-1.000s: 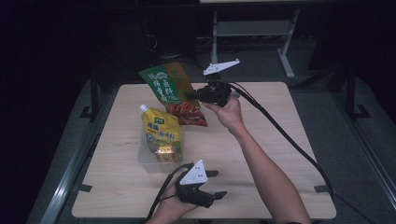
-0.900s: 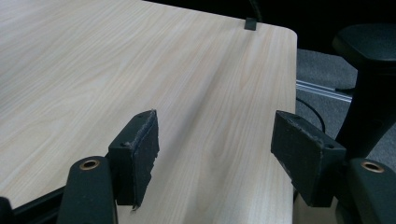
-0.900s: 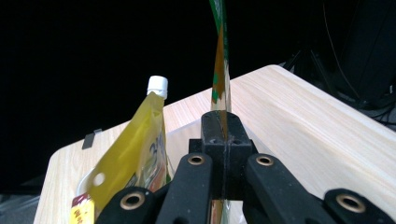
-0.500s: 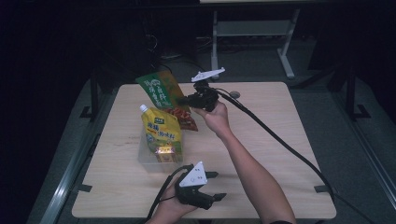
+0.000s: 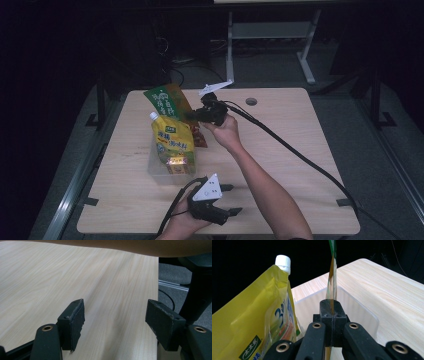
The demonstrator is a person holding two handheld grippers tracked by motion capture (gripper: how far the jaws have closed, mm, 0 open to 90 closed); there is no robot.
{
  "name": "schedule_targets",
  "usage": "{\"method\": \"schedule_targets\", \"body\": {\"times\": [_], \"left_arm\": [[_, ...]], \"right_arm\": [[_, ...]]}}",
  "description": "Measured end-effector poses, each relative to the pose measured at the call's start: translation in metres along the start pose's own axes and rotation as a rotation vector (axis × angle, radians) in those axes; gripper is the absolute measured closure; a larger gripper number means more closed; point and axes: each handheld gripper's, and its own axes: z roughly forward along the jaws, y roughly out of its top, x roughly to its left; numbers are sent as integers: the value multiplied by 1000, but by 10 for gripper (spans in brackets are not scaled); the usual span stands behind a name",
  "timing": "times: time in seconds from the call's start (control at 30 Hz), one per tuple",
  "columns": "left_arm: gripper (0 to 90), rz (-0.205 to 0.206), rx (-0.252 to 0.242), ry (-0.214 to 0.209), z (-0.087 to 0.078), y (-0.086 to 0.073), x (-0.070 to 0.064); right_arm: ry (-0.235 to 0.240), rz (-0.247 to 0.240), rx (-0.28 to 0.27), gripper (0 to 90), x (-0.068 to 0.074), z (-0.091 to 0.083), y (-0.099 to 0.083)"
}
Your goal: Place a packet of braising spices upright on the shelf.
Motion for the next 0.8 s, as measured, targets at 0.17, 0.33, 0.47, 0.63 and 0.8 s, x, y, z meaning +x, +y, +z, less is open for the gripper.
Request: {"method": "schedule_targets", "body": {"times": [0.17,0.33,0.47,0.63,0.8], "left_arm": [[307,4,1,0,0,0,0],[307,6,-4,2,-1,1,0],[306,8,-5,4,-2,1,1],[305,7,-4,8,-3,2,1],[306,1,-6,6,-4,2,0]], "right_arm": [[9,13,20,892,-2,1,2],[2,23,68,874,-2,5,11],[-1,23,102,823,-2,10,21],[-25,27,153,784,-4,16,32],[-43,40,201,757,-6,27,39]]}}
